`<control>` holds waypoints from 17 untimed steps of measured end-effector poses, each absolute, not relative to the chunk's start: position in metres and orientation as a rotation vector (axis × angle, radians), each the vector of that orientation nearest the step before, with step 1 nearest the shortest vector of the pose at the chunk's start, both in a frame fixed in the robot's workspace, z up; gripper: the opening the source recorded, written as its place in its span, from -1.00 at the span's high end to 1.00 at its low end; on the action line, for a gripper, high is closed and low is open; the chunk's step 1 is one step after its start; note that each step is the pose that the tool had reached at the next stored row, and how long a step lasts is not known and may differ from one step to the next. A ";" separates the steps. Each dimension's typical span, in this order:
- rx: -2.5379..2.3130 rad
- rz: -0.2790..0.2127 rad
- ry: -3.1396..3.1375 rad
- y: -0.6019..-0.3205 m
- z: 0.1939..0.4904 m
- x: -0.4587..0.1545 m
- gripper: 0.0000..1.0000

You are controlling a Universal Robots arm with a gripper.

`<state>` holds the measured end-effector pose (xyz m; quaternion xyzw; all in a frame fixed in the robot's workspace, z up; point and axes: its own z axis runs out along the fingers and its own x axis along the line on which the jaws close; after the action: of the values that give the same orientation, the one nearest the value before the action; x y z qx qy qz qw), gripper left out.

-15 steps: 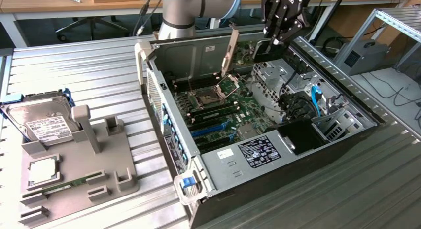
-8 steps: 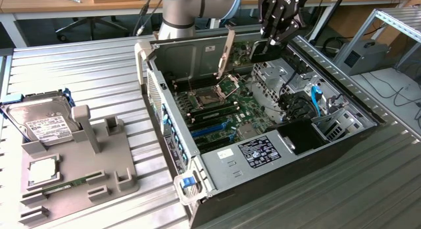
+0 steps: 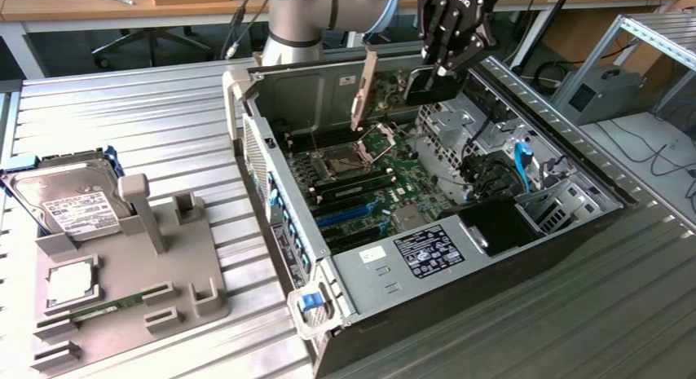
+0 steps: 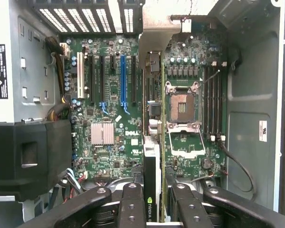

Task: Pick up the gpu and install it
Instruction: 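Insert the gpu into the slot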

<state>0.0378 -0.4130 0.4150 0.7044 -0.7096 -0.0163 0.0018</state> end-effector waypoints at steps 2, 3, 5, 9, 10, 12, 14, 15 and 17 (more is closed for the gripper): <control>2.210 -0.051 -2.227 -0.413 0.415 0.035 0.46; 2.211 -0.050 -2.227 -0.413 0.415 0.033 0.46; 2.211 -0.050 -2.228 -0.413 0.415 0.028 0.46; 2.212 -0.047 -2.229 -0.413 0.415 0.017 0.46; 2.213 -0.046 -2.229 -0.413 0.415 0.015 0.46; 2.213 -0.046 -2.229 -0.413 0.415 0.011 0.46; 2.213 -0.045 -2.230 -0.413 0.415 0.006 0.46; 2.213 -0.045 -2.230 -0.413 0.415 0.004 0.46; 2.214 -0.044 -2.230 -0.413 0.415 0.000 0.46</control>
<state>0.0002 -0.4130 0.4150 0.7044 -0.7097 -0.0140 -0.0006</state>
